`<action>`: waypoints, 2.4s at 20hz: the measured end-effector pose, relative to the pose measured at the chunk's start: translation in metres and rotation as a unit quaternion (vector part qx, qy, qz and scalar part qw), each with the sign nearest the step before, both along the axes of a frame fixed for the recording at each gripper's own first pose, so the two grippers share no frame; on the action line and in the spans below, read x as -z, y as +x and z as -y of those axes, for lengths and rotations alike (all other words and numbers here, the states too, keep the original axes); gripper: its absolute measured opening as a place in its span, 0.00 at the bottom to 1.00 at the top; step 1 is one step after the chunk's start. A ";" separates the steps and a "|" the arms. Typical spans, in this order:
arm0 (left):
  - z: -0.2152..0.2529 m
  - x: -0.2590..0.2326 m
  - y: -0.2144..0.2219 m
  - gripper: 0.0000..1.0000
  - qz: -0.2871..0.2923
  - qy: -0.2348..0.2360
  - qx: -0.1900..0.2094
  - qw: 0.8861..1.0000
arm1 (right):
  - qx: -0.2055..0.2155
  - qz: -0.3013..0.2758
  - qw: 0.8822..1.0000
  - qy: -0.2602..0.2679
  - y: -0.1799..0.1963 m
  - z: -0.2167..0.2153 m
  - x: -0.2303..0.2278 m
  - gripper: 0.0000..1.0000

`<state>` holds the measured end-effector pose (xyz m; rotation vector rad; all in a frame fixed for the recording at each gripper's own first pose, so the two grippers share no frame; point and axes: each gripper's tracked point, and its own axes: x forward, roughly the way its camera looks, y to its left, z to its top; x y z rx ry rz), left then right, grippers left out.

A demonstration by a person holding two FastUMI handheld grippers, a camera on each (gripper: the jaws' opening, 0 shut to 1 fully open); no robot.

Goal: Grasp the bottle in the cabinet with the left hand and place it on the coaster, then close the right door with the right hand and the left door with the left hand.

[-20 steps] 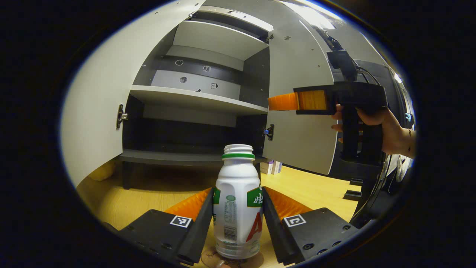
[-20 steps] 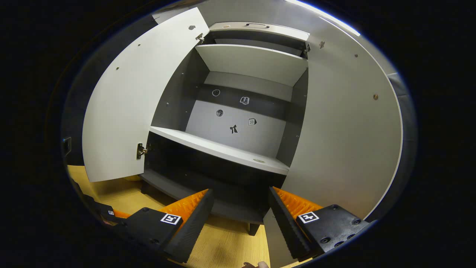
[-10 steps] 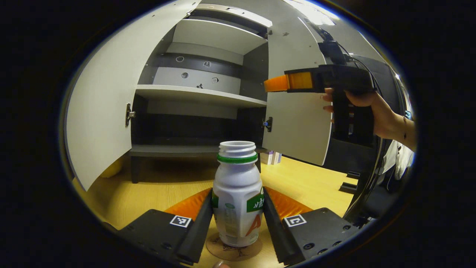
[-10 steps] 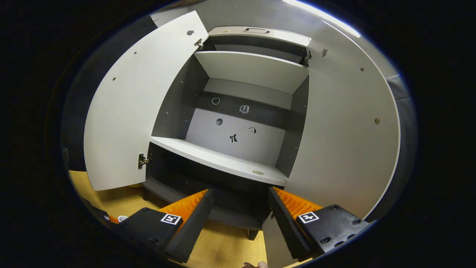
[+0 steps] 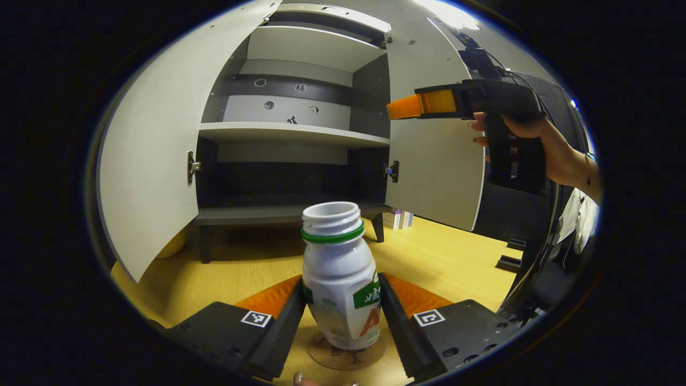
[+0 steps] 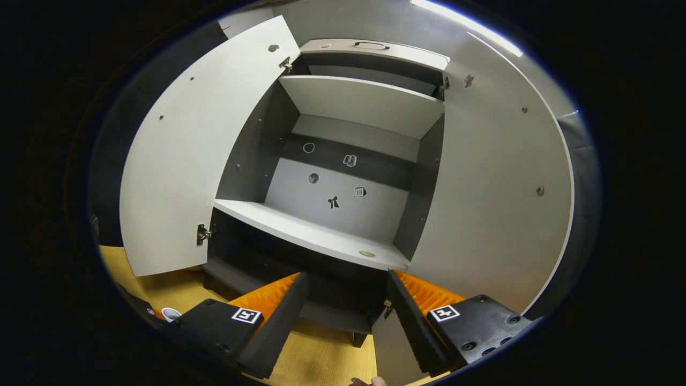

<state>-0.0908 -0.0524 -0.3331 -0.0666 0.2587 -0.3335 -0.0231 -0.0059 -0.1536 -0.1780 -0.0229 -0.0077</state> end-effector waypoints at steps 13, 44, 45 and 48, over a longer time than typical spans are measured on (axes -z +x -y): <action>0.011 -0.004 -0.004 0.77 0.017 0.040 0.040 0.998 | 0.009 -0.002 1.000 -0.015 -0.001 0.007 -0.001 0.98; -0.025 -0.213 -0.011 0.95 0.081 0.002 -0.002 0.997 | 0.048 0.003 0.995 0.089 -0.069 0.049 -0.086 0.98; -0.035 -0.228 -0.014 0.95 0.079 -0.005 -0.011 0.997 | 0.068 0.006 0.993 0.099 -0.076 0.064 -0.093 0.98; -0.069 -0.260 -0.025 0.95 0.078 -0.016 -0.052 0.995 | 0.089 0.015 0.987 0.137 -0.095 0.085 -0.108 0.95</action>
